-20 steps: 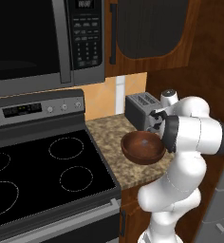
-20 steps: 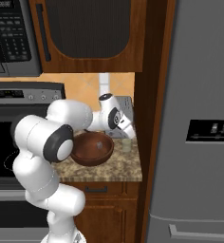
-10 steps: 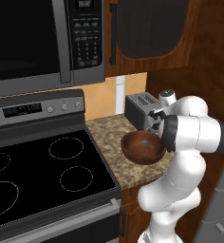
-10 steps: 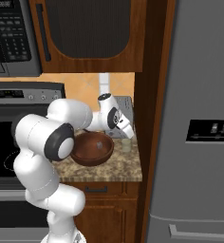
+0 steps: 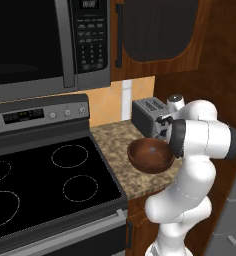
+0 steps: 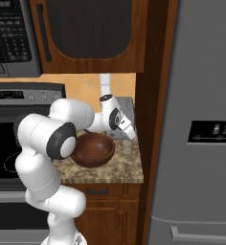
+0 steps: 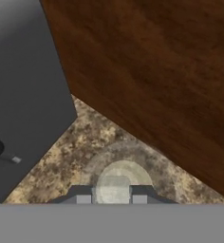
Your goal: Grab a lemon wedge from the fridge and one ice cube from the ice bowl, and put them in the glass of lemonade.
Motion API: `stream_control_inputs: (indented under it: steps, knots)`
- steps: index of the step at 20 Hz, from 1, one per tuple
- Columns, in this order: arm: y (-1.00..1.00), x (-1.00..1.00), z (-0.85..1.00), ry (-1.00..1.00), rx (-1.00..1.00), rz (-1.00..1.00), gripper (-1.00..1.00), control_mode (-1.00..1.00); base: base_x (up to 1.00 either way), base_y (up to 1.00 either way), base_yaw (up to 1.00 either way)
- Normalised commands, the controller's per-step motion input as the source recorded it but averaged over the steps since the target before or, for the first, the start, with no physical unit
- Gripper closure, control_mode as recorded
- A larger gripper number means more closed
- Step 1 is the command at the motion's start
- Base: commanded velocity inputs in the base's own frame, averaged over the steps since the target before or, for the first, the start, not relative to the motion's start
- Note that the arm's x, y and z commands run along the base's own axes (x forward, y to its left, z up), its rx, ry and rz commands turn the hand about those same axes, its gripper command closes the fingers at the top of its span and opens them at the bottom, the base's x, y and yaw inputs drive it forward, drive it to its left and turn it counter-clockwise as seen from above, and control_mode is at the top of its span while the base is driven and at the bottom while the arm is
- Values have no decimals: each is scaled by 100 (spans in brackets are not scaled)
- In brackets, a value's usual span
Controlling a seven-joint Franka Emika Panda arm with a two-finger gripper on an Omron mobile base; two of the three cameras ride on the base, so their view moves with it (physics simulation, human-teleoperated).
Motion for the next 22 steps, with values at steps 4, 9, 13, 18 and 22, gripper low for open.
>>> stream_control_inputs:
  steps: [4, 9, 13, 18, 22]
  knots:
    - [0, -2, 9, -3, 1, 0, 100, -100, 0, 0, 0]
    - [0, 0, 24, 0, 0, 0, 100, -100, 0, 0, 0]
    - [-6, 0, 5, 0, 0, 0, 100, -100, 0, 0, 0]
    - [-4, 8, 6, 0, 0, 0, 100, -100, 0, 0, 0]
    - [-16, 1, -5, 0, 0, -1, 100, -100, 0, 0, 0]
